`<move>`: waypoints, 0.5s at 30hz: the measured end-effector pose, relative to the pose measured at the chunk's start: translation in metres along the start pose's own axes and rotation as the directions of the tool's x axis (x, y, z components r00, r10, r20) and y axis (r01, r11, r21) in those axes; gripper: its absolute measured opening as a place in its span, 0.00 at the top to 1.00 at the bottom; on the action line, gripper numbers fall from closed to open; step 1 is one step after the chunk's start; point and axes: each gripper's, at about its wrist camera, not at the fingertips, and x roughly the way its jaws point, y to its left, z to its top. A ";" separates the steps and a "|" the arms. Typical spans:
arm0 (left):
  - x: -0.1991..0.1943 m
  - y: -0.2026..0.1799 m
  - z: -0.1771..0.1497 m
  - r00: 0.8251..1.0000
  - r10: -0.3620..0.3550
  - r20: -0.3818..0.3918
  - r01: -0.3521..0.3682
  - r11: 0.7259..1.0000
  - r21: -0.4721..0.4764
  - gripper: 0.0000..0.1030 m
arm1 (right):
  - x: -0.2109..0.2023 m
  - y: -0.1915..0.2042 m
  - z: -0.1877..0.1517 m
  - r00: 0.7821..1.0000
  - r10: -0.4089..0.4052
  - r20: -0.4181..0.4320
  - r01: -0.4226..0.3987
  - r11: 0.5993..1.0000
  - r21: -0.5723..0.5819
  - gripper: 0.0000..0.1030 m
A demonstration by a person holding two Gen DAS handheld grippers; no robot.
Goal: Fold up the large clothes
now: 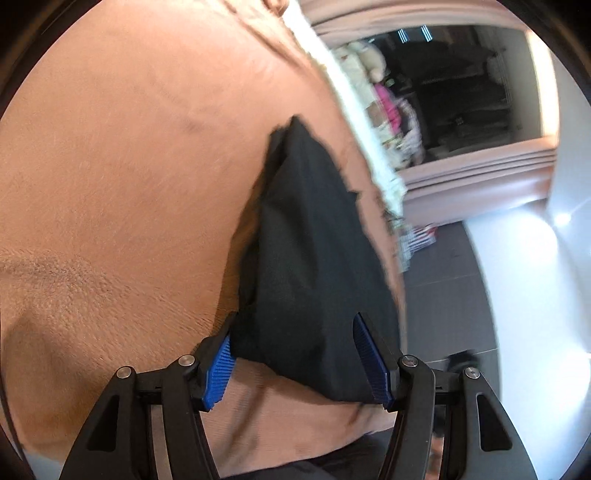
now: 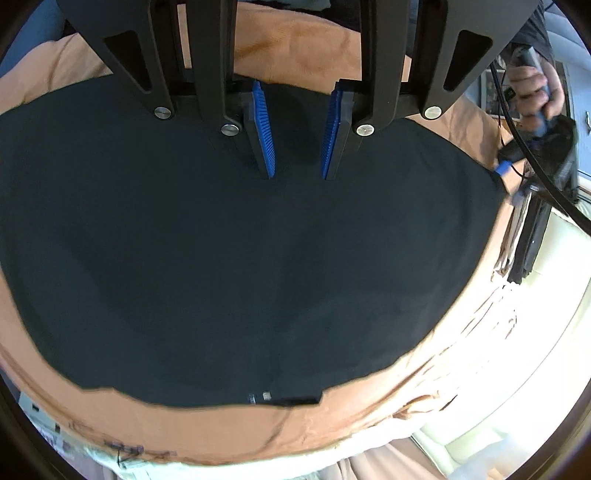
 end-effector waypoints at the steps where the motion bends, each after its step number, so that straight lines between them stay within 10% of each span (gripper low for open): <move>1: -0.003 -0.003 0.000 0.999 -0.031 0.007 0.031 1.000 0.004 0.40 | 0.004 -0.002 -0.002 1.000 0.000 -0.003 0.000 1.000 0.004 0.77; 15: 0.015 0.013 -0.013 0.997 0.076 -0.008 -0.076 0.996 -0.054 0.39 | 0.017 0.004 -0.002 1.000 -0.019 0.012 0.019 1.000 -0.020 0.77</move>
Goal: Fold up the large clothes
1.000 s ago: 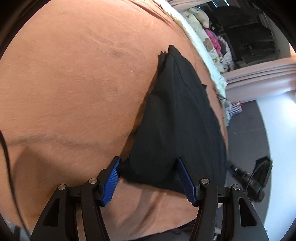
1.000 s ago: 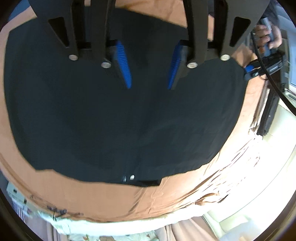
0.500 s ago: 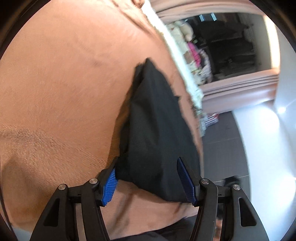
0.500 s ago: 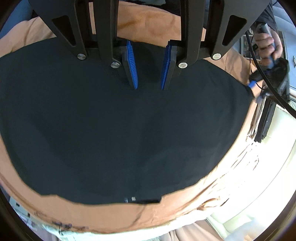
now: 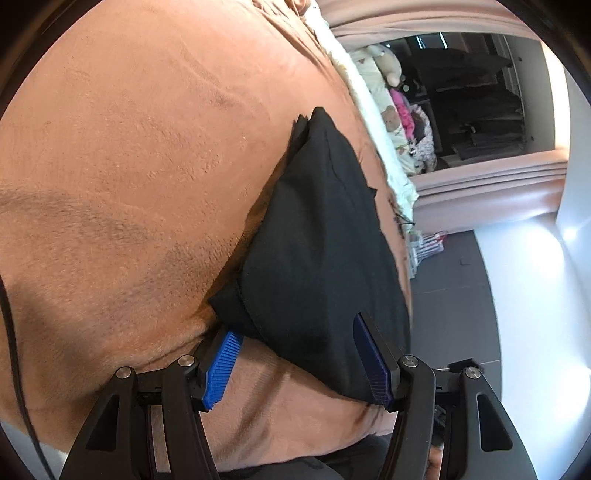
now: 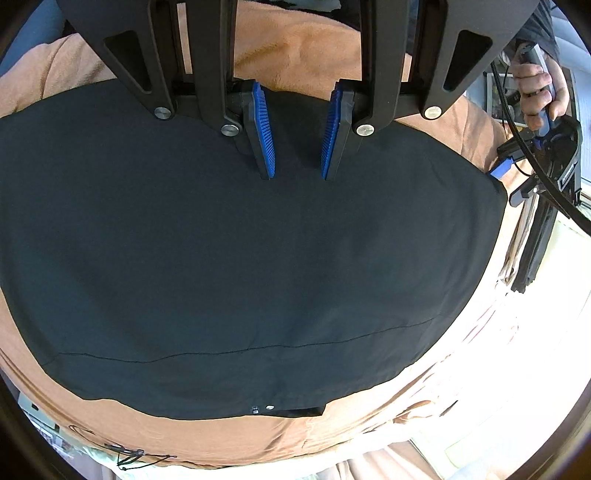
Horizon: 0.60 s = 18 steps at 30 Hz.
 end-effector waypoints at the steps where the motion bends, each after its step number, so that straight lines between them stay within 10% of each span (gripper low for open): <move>1: 0.004 -0.002 0.001 1.000 0.012 -0.002 -0.012 1.000 0.007 0.37 | 0.002 0.000 0.001 1.000 0.003 0.000 -0.003 1.000 0.002 0.77; 12: 0.028 -0.009 0.014 0.993 0.100 0.069 -0.100 0.995 0.000 0.36 | -0.003 -0.010 -0.003 0.998 0.044 0.035 -0.045 0.998 0.046 0.77; 18: 0.016 -0.008 0.012 0.994 0.083 0.075 -0.084 0.997 0.000 0.77 | -0.020 -0.001 -0.028 0.998 0.011 0.067 -0.013 1.000 0.026 0.87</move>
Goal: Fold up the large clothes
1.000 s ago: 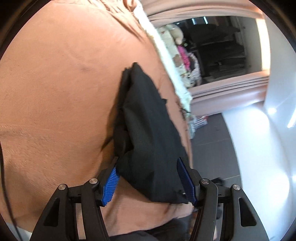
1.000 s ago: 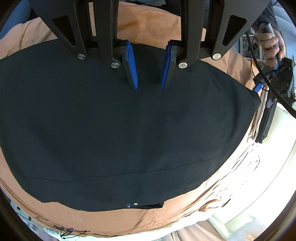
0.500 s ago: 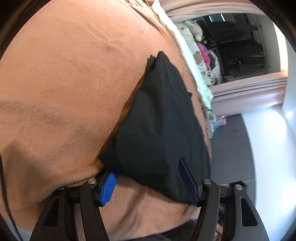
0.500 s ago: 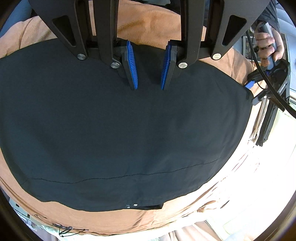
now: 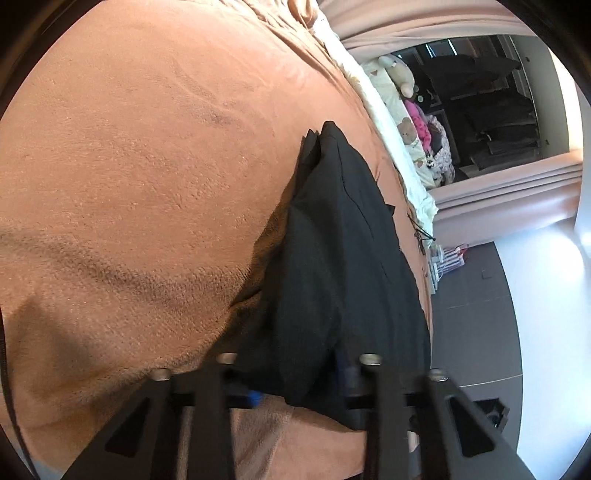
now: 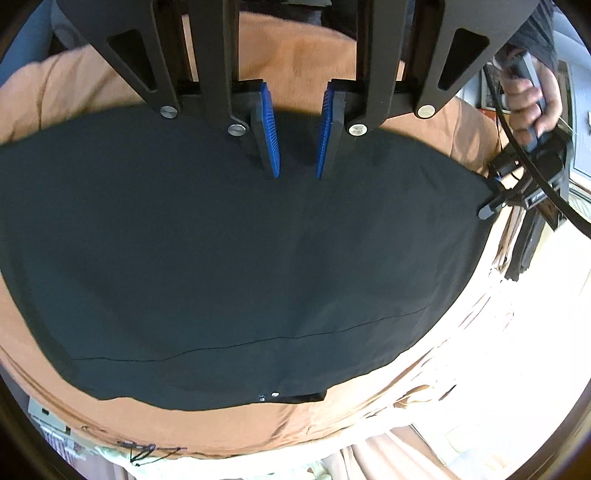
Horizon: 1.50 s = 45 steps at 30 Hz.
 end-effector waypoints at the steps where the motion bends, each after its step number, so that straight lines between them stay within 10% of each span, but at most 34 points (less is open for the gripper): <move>1: -0.001 -0.002 -0.001 1.000 0.006 0.003 -0.006 1.000 0.010 0.82 | -0.004 0.001 -0.005 1.000 0.010 0.003 -0.010 1.000 0.000 0.93; 45: 0.000 -0.017 0.003 0.999 0.050 0.011 -0.050 0.998 0.029 0.86 | 0.031 0.025 0.031 0.989 -0.142 -0.050 0.134 0.982 -0.136 0.98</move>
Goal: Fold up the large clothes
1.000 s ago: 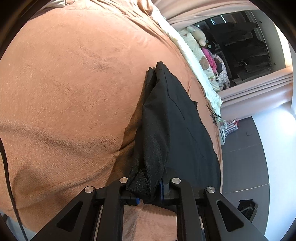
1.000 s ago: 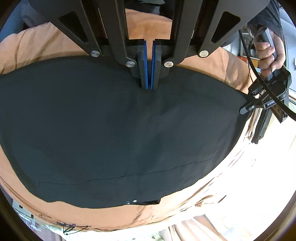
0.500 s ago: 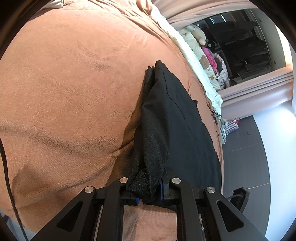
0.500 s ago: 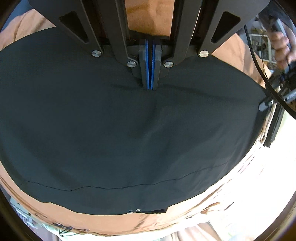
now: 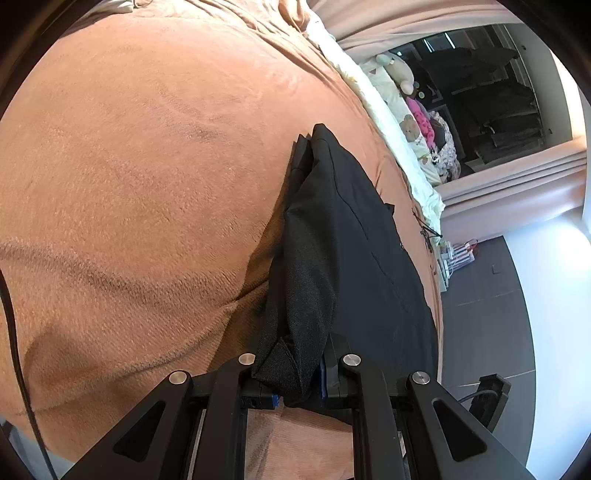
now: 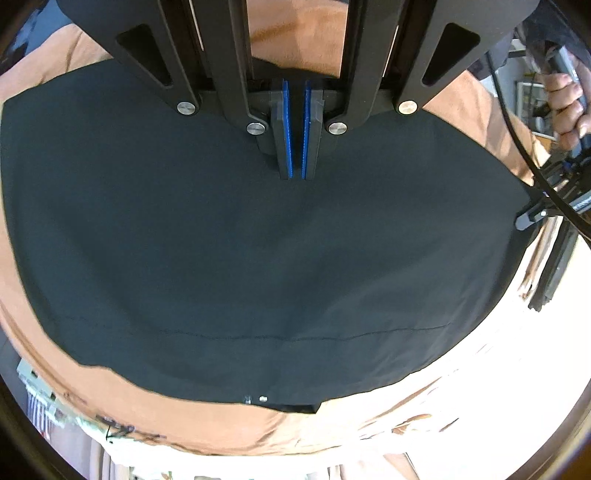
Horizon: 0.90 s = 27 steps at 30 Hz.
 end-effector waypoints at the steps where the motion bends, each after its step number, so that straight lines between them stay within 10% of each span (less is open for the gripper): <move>1: 0.000 0.000 0.000 1.000 0.001 -0.001 -0.001 1.000 -0.003 0.86 | 0.001 0.001 0.002 1.000 -0.006 -0.001 0.006 1.000 -0.004 0.93; 4: 0.000 0.000 0.000 1.000 0.005 -0.003 -0.006 1.000 -0.008 0.86 | 0.012 0.000 0.008 1.000 -0.021 -0.013 0.021 1.000 -0.004 0.43; 9: 0.001 0.000 0.000 1.000 0.004 -0.006 -0.005 1.000 -0.012 0.86 | 0.033 -0.005 0.026 0.998 -0.055 -0.004 0.055 0.998 0.008 0.43; 17: 0.003 0.001 -0.002 1.000 0.017 0.001 -0.017 0.999 -0.029 0.86 | 0.058 -0.015 0.083 0.998 -0.062 -0.009 0.063 0.998 0.017 0.85; 27: 0.002 0.005 -0.006 0.999 0.038 0.013 -0.036 0.996 -0.085 0.86 | 0.097 -0.034 0.148 0.998 -0.059 -0.029 0.060 0.998 0.032 0.90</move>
